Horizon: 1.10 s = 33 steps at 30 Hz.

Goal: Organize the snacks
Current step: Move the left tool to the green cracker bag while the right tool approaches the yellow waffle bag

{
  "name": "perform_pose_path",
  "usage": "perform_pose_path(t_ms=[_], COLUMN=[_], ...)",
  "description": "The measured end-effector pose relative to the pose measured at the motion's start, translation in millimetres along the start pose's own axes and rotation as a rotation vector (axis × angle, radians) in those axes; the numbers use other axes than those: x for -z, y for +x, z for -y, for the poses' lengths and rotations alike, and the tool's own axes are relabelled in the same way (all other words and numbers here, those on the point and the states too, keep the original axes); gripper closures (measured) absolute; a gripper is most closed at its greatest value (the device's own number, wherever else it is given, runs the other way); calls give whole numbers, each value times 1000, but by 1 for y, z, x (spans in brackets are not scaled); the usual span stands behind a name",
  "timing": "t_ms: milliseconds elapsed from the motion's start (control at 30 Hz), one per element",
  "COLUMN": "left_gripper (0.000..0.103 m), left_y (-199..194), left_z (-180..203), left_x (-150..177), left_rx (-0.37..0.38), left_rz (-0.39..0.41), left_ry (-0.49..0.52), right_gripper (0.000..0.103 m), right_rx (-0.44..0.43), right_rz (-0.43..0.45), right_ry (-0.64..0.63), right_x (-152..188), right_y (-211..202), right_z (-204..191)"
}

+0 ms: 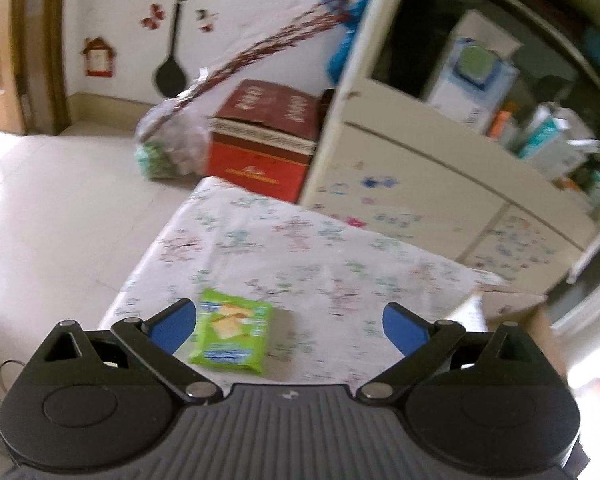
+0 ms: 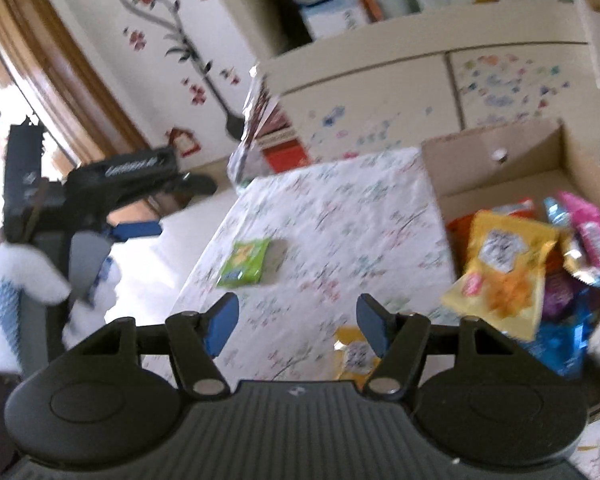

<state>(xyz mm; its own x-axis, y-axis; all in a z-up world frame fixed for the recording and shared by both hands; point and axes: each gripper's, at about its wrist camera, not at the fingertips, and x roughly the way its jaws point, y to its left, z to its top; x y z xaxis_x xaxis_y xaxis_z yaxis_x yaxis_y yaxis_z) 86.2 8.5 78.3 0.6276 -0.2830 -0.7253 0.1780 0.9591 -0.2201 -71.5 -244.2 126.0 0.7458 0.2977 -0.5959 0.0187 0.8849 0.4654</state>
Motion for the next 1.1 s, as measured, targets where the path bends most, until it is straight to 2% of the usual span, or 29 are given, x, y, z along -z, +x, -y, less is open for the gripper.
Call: perform_pose_path(t_ms=[167, 400, 767, 1000, 1100], left_gripper=[1, 1, 1, 0, 0], left_y=[20, 51, 102, 124, 125], left_z=[-20, -31, -23, -19, -18], left_x=[0, 6, 23, 33, 36], left_rx=[-53, -55, -88, -123, -121], left_rz=[-22, -55, -115, -157, -126], left_ry=[-36, -24, 78, 146, 175], right_gripper=[37, 34, 30, 26, 24], right_rx=[25, 132, 240, 263, 280], right_rz=[-67, -127, -160, -184, -186], right_ry=[-33, -29, 10, 26, 36], right_x=[15, 29, 38, 41, 42], right_y=[19, 38, 56, 64, 69], right_z=[-12, -14, -6, -3, -2])
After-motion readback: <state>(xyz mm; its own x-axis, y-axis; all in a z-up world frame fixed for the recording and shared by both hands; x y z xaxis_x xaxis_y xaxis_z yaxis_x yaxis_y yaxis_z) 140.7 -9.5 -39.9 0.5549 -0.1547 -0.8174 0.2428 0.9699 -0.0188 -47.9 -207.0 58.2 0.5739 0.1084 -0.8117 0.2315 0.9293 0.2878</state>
